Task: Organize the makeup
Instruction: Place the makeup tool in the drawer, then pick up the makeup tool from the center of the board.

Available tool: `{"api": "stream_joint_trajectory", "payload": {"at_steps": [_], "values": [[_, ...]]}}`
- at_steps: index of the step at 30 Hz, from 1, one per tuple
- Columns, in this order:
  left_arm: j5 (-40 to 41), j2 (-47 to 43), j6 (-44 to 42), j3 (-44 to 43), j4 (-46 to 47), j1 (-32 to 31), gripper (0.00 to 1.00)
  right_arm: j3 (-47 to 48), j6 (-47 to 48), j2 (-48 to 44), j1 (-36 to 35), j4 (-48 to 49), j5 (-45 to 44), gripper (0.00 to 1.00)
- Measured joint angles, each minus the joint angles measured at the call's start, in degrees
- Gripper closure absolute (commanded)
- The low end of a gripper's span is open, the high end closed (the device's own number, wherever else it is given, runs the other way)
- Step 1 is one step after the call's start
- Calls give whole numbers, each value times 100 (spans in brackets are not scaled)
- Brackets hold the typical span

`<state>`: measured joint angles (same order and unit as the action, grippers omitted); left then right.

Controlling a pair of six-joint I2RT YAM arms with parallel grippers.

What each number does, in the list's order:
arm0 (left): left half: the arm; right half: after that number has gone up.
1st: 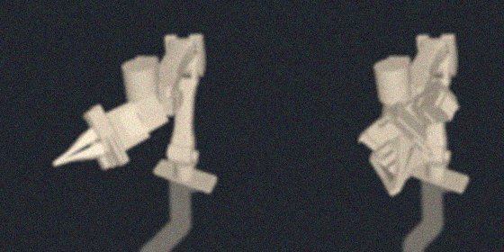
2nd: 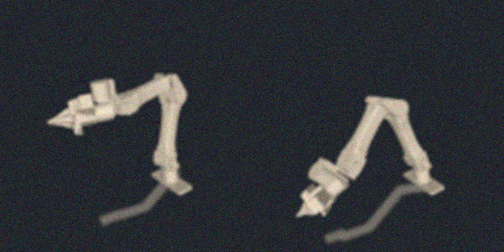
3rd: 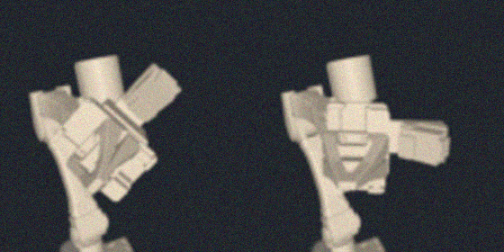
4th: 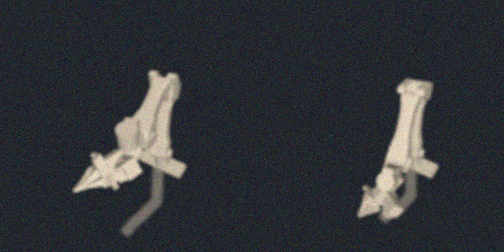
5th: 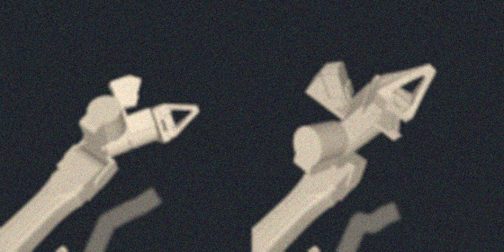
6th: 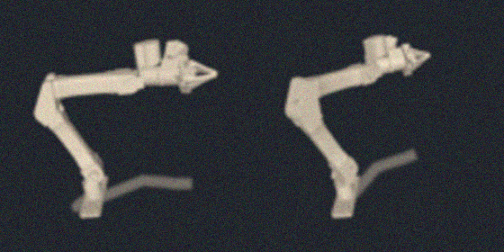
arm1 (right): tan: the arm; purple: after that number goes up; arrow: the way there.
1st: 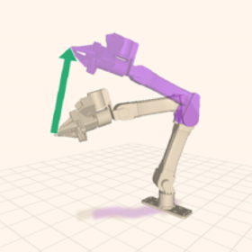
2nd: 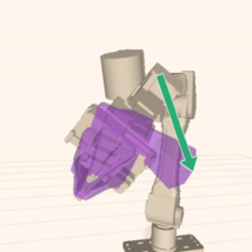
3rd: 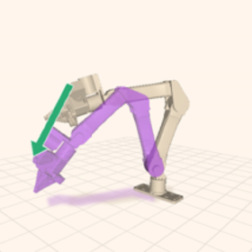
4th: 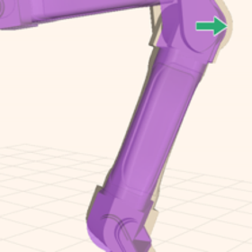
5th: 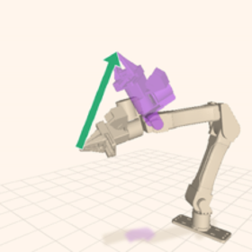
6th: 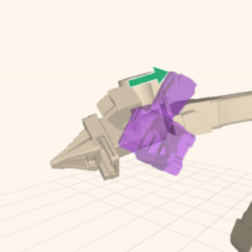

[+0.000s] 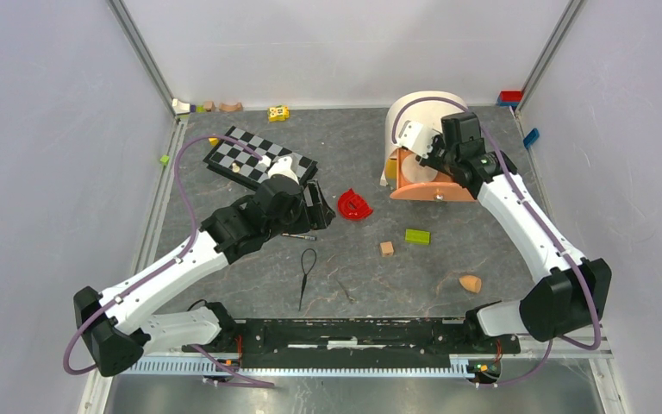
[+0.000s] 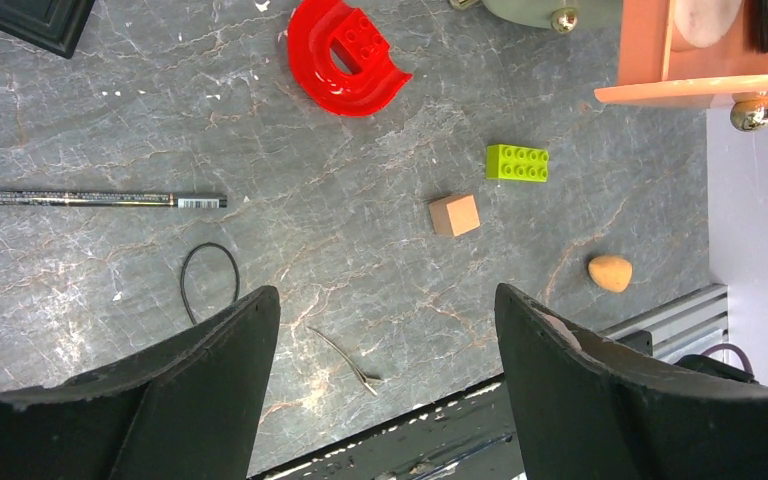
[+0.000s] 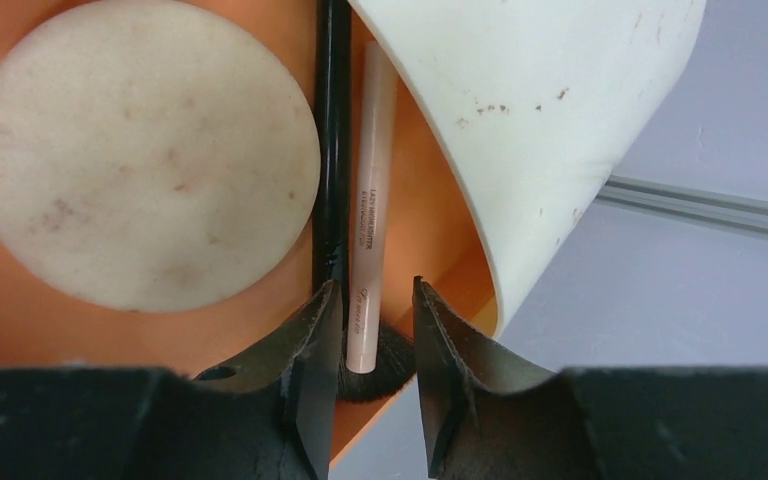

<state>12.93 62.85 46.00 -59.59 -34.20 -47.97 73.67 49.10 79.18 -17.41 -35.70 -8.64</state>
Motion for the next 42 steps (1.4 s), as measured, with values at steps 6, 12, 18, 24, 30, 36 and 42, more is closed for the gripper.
{"api": "stream_joint_trajectory", "payload": {"at_steps": [6,12,18,24,30,36,42], "values": [[9,4,-2,-2,-13,37,15,0,-157,-306,20,44,92,61],[44,63,-2,-11,-96,153,15,-9,-402,-1027,22,173,221,60],[55,243,-2,-11,-278,280,16,-400,-866,-2092,22,422,227,53],[164,444,13,24,-389,334,15,-713,-1473,-2798,22,485,24,46],[131,455,382,566,-437,822,22,-1032,-2006,-3335,22,361,-70,43],[-96,509,824,1333,-439,1836,20,-1097,-2610,-3703,22,354,-72,42],[-98,852,1217,1353,-415,1864,20,-1434,-3340,-4074,22,501,-142,41]]}}
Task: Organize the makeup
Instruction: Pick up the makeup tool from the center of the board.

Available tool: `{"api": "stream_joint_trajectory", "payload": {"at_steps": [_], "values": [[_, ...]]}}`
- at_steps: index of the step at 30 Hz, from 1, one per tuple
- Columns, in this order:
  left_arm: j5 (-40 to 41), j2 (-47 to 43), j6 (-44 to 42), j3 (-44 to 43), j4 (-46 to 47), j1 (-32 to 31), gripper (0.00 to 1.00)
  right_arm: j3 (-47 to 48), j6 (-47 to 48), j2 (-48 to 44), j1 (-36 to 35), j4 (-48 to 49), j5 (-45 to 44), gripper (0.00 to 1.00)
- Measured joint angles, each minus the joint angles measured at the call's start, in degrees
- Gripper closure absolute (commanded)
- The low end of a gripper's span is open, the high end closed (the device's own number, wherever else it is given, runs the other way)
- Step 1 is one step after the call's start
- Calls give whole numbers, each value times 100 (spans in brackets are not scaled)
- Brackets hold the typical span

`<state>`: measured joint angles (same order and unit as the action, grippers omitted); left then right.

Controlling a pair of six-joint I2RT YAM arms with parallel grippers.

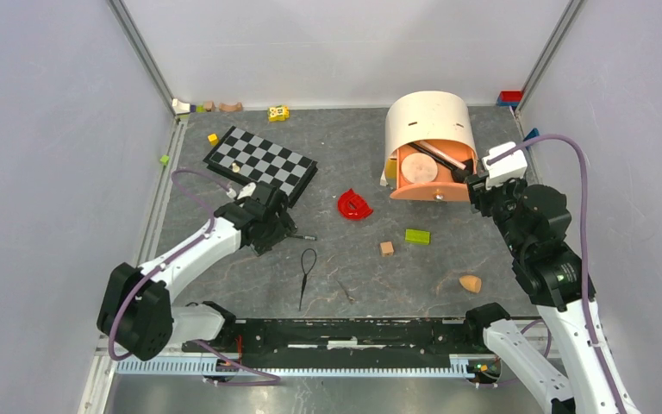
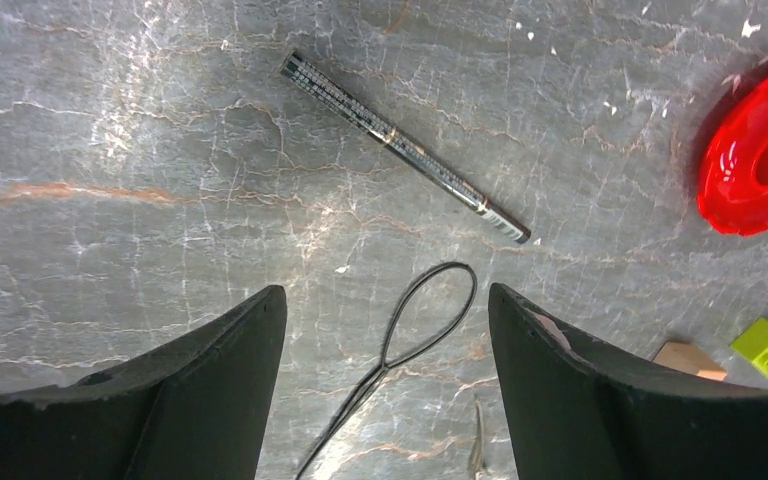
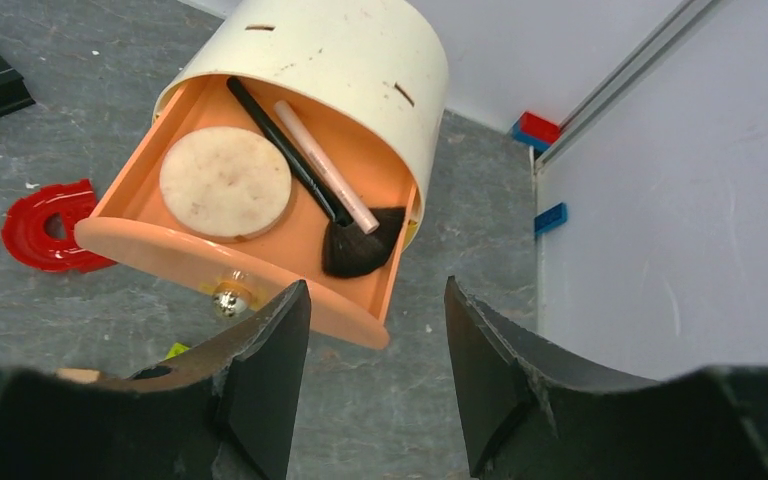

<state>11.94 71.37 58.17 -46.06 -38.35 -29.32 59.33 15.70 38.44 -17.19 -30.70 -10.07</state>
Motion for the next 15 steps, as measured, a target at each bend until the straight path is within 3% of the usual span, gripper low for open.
{"api": "stream_joint_trajectory", "payload": {"at_steps": [15], "values": [[105,1060,1443,-2,330,0,26,-446,-1198,-444,0,-170,-144,39]]}}
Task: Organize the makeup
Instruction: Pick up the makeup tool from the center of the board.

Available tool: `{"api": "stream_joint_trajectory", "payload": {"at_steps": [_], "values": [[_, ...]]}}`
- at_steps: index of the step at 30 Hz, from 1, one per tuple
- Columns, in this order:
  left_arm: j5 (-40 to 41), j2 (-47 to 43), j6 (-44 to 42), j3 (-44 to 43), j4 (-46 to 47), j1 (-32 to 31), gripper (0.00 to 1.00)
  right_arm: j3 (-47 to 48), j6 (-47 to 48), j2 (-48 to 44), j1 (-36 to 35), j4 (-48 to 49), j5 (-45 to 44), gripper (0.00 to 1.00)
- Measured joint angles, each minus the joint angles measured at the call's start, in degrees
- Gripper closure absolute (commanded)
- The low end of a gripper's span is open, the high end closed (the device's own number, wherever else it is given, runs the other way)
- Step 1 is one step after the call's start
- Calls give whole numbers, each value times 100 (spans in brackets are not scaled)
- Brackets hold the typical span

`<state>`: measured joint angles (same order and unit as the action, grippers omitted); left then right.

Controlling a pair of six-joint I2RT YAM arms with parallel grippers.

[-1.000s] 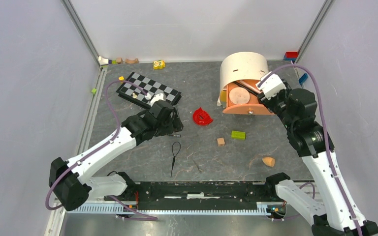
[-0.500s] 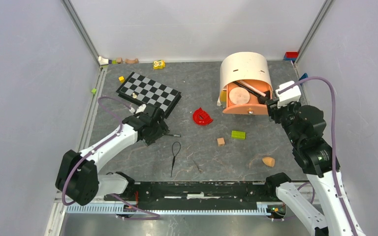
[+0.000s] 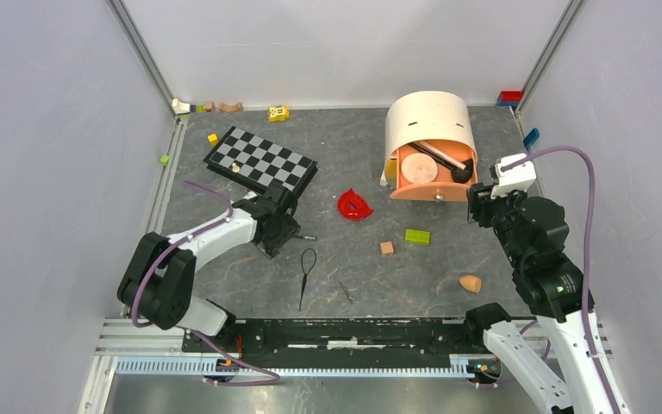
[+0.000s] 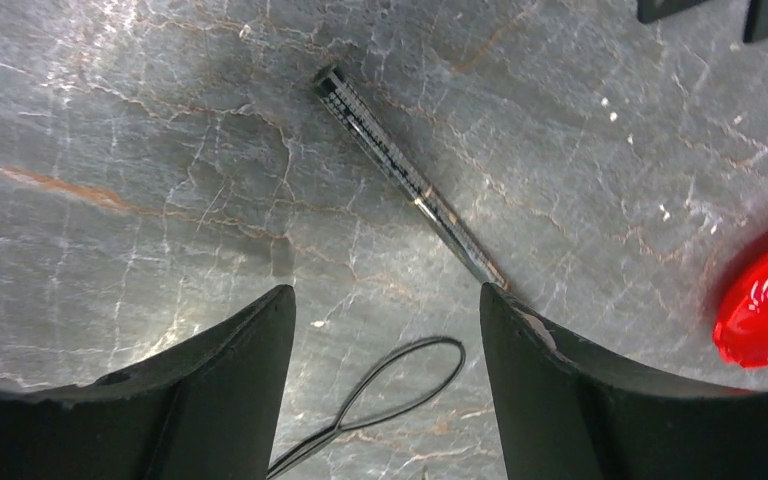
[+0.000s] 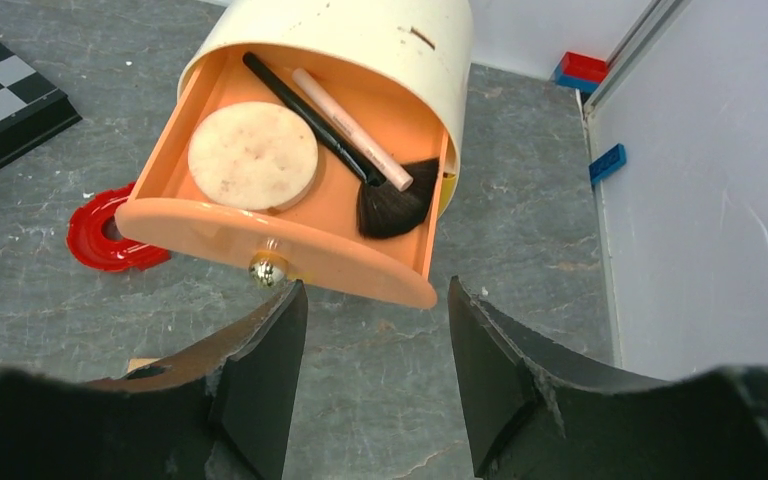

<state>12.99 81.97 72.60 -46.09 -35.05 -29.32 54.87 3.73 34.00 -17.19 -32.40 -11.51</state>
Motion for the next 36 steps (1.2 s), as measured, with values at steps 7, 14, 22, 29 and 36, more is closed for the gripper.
{"api": "stream_joint_trajectory", "payload": {"at_steps": [7,14,22,29,36], "values": [[35,485,487,-131,229,11,27,-216,-103,-98,0,-166,61,39],[37,750,745,-361,341,11,30,-232,-118,-153,2,-208,94,38],[39,1263,817,-898,-11,39,46,-299,-140,-210,2,-232,96,37],[61,2011,809,-1799,-1005,39,59,-302,-142,-315,2,-238,96,36],[24,2004,769,-1753,-1185,72,98,-323,-142,-321,2,-238,96,36]]}}
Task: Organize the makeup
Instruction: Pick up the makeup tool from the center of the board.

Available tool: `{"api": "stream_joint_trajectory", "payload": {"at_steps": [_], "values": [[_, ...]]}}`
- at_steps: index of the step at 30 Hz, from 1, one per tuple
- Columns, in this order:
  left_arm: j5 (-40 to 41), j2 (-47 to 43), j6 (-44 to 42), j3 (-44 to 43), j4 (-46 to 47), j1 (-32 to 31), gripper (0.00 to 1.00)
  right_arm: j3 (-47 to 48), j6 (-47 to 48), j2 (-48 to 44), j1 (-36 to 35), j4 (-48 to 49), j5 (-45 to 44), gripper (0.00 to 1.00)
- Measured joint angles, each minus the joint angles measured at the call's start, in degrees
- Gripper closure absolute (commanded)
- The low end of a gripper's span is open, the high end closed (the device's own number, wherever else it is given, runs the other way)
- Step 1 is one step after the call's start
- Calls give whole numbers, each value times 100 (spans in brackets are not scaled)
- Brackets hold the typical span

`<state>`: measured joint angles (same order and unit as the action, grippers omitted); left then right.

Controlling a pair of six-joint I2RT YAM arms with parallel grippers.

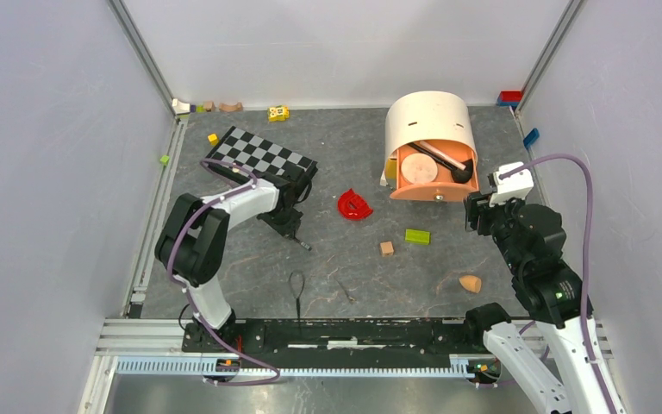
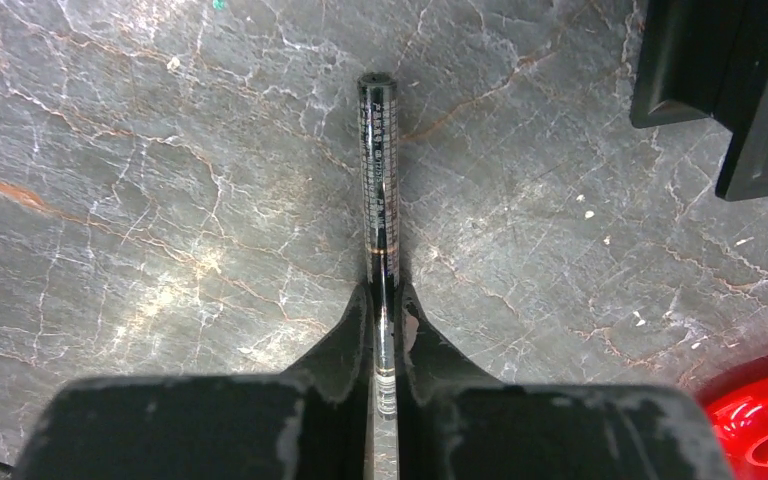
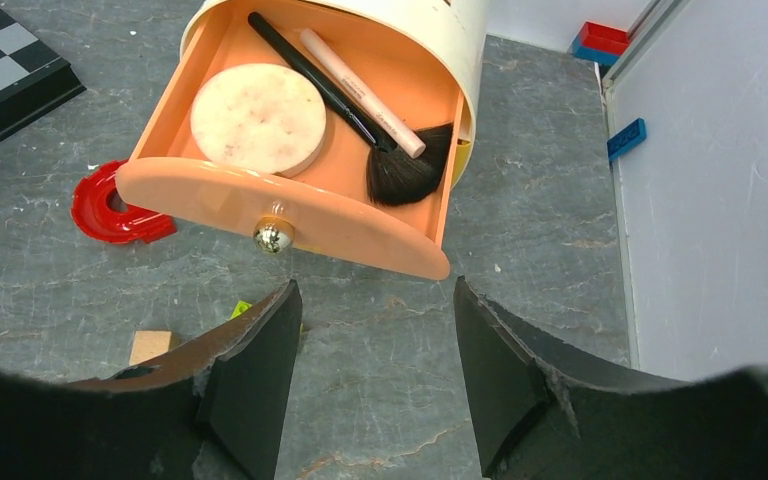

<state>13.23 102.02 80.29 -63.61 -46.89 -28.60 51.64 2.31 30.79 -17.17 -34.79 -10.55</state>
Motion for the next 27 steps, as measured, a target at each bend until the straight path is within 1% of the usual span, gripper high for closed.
{"api": "stream_joint_trajectory", "payload": {"at_steps": [8,12,15,18,22,24,27], "values": [[20,-264,-66,267,249,-2,98,-57,-11,-48,-2,4,2,35],[173,-695,-319,614,188,-2,98,-57,-13,-85,0,55,63,35],[262,-1294,-634,780,236,-15,98,-57,-59,-96,0,155,269,34],[302,-2184,-1051,911,612,-155,98,-68,-243,-74,0,321,713,33],[273,-3110,-1504,981,1311,-577,98,-120,-721,140,4,669,1576,32],[264,-3327,-1690,962,1587,-841,98,-219,-1019,282,4,935,2035,31],[199,-3381,-1963,863,1930,-1261,98,-378,-1453,417,-4,1237,2601,30]]}}
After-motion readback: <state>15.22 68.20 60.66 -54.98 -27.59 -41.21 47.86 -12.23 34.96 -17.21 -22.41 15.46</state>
